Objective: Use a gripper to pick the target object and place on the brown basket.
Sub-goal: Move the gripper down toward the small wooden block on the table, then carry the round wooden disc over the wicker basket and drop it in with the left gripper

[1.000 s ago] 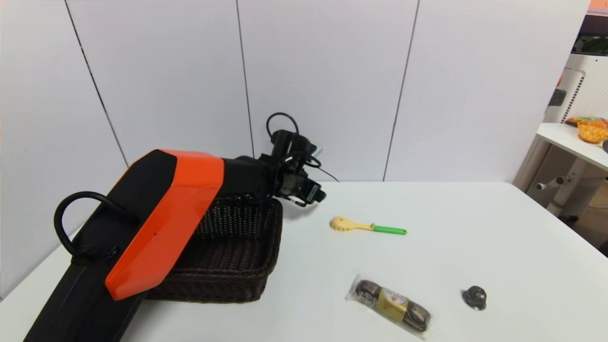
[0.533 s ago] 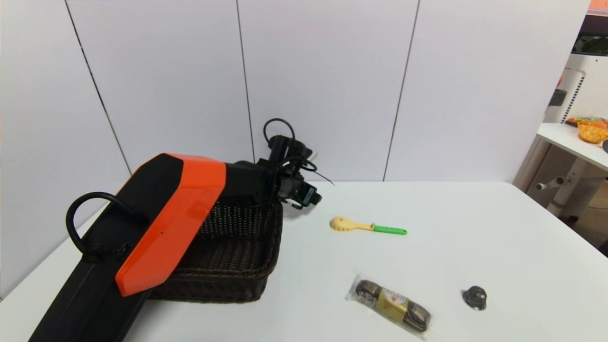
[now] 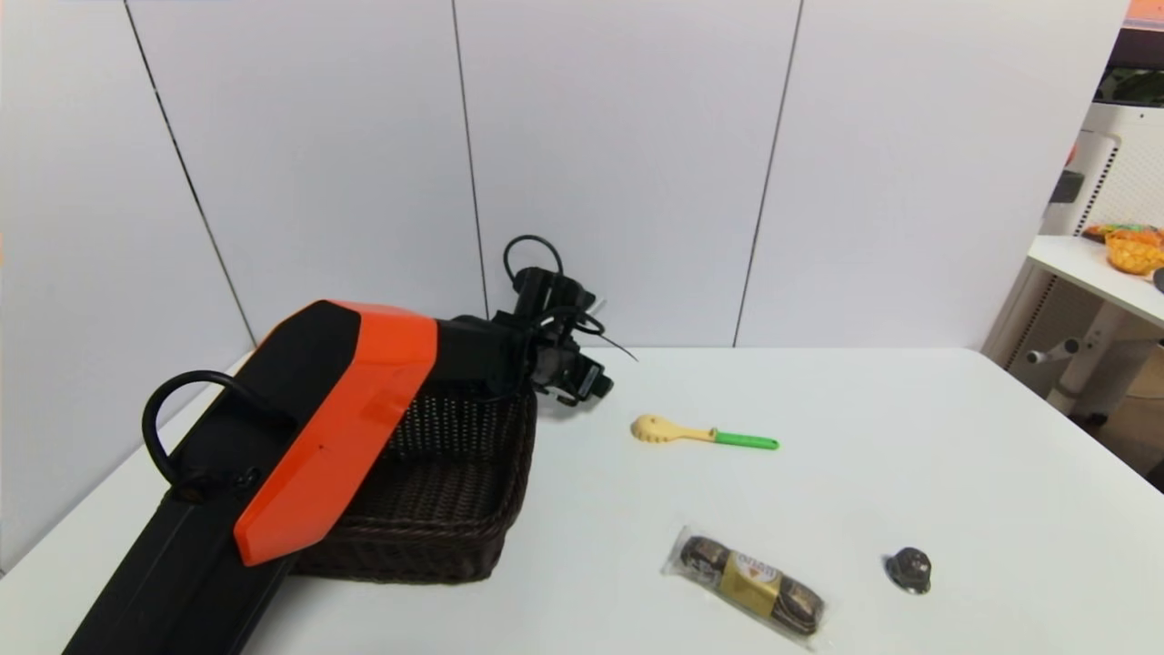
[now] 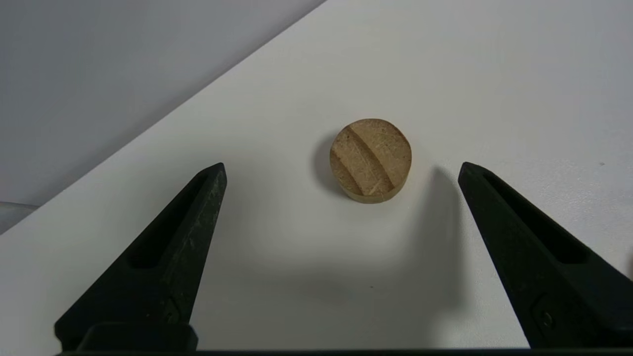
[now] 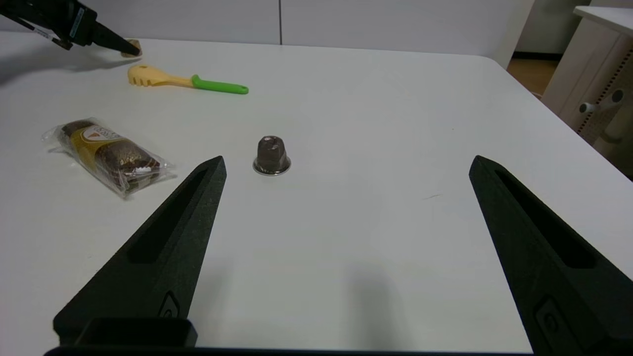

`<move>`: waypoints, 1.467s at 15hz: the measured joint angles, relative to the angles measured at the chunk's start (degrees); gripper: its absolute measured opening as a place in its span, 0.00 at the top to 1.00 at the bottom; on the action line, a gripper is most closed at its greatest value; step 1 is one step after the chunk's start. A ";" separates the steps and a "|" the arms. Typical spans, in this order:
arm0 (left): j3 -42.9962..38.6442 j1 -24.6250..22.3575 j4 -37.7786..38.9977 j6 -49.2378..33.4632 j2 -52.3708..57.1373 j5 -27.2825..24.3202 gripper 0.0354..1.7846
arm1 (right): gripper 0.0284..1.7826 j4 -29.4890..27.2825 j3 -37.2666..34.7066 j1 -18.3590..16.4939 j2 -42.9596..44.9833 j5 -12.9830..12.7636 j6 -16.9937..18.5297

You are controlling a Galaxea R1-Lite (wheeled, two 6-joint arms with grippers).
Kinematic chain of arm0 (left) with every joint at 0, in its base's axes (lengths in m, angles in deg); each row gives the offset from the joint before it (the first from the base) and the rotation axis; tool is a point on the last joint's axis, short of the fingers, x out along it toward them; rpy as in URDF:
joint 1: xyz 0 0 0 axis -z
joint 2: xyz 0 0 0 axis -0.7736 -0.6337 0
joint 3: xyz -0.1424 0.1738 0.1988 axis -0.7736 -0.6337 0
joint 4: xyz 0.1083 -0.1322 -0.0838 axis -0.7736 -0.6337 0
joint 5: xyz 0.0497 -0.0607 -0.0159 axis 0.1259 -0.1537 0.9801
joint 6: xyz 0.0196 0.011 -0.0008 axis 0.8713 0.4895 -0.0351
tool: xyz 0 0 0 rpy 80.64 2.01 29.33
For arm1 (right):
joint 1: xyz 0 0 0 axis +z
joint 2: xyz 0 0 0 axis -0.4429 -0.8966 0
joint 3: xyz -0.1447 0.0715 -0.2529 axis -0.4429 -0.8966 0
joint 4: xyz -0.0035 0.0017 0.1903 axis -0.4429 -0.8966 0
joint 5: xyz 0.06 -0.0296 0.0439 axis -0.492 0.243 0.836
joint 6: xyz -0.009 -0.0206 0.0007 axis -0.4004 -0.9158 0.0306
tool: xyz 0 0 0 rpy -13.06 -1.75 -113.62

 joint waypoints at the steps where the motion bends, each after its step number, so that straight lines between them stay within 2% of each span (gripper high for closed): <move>1: 0.00 0.00 -0.05 0.02 -0.15 -0.01 0.06 | 0.05 -0.02 0.00 0.00 0.00 0.00 0.02; 7: 0.00 -0.05 1.37 0.00 -0.74 -0.09 0.06 | 0.05 0.02 -0.02 0.00 0.00 0.04 0.00; 9: 0.04 0.00 1.38 -0.02 -0.96 -0.72 0.27 | 0.05 0.00 -0.02 0.00 0.00 0.01 0.02; 11: 0.06 -0.02 1.40 0.00 -1.13 -1.46 0.43 | 0.05 0.00 -0.02 0.00 0.00 0.01 0.02; 14: 0.06 -0.05 1.54 0.02 -1.40 -1.43 0.61 | 0.05 0.00 -0.02 0.00 0.00 0.01 0.02; 15: 0.06 -0.05 2.04 0.00 -1.44 -1.40 0.72 | 0.05 -0.02 -0.02 0.00 0.00 0.01 0.02; 22: -0.18 -0.49 3.68 0.16 4.24 -0.72 0.72 | 0.05 0.00 -0.02 0.00 0.00 0.00 0.02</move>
